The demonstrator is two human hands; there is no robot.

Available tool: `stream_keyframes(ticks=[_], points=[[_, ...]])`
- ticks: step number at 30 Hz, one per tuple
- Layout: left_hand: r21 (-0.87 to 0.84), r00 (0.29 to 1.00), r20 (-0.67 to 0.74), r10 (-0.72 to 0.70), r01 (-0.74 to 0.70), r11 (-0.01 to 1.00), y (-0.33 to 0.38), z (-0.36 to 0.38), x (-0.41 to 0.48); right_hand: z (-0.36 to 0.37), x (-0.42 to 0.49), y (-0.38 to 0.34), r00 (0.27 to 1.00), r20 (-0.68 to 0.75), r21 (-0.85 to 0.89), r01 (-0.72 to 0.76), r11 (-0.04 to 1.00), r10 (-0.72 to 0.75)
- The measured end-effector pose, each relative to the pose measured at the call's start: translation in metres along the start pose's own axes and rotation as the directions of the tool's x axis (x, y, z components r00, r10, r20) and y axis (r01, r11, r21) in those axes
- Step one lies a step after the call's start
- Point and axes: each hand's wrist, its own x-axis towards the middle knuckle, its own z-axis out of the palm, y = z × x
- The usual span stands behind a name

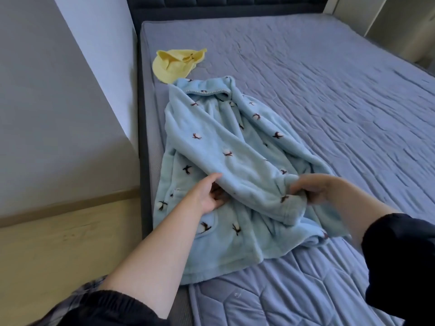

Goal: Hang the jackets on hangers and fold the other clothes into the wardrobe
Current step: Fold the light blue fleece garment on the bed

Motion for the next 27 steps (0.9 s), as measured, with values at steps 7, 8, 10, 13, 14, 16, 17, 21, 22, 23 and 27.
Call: stream_keyframes(ticks=[7,8,10,13,14,16,17,21,22,23,27], points=[[0.502,0.754,-0.424,0.502,-0.265,0.823,-0.035,0.023,-0.005,0.02,-0.003,0.021,0.892,-0.369,-0.295,0.155,0.943,-0.262],[0.721,0.631,-0.341,0.697,-0.3,0.625,-0.041,0.023,-0.009,0.018,-0.003,0.022,0.722,-0.529,-0.422,0.232,0.876,-0.446],[0.929,0.39,0.051,0.919,-0.356,0.099,-0.05,0.026,-0.016,0.011,-0.009,0.022,0.315,-0.707,-0.562,0.292,0.774,-0.633],[0.806,0.433,0.592,0.68,-0.34,-0.485,-0.065,0.044,-0.015,-0.018,-0.004,0.029,0.371,-0.801,-0.491,0.042,0.87,-0.47],[0.756,0.576,0.643,0.505,-0.374,-0.537,-0.071,0.051,-0.013,-0.026,0.001,0.034,0.506,-0.799,-0.408,-0.06,0.911,-0.324],[0.759,0.822,0.535,0.193,-0.368,-0.537,-0.086,0.059,-0.01,-0.032,0.003,0.043,0.709,-0.7,-0.284,-0.174,0.943,-0.081],[0.758,0.868,0.482,0.118,-0.346,-0.553,-0.091,0.06,-0.008,-0.033,0.001,0.045,0.74,-0.671,-0.239,-0.163,0.957,-0.041],[0.739,0.881,0.47,0.051,-0.361,-0.569,-0.088,0.055,-0.003,-0.035,-0.018,0.019,0.468,-0.879,0.001,0.191,0.982,-0.09],[0.758,0.875,0.483,0.028,-0.401,-0.515,-0.083,0.053,-0.002,-0.032,-0.026,0.0,0.388,-0.912,-0.031,0.264,0.964,-0.136],[0.803,0.864,0.503,0.027,-0.455,-0.386,-0.077,0.051,-0.003,-0.024,-0.035,-0.023,0.323,-0.922,-0.107,0.317,0.942,-0.214],[0.6,0.932,0.296,0.21,-0.352,0.718,-0.038,0.036,-0.029,0.041,-0.064,-0.094,0.429,-0.571,-0.6,0.364,0.713,-0.7]])
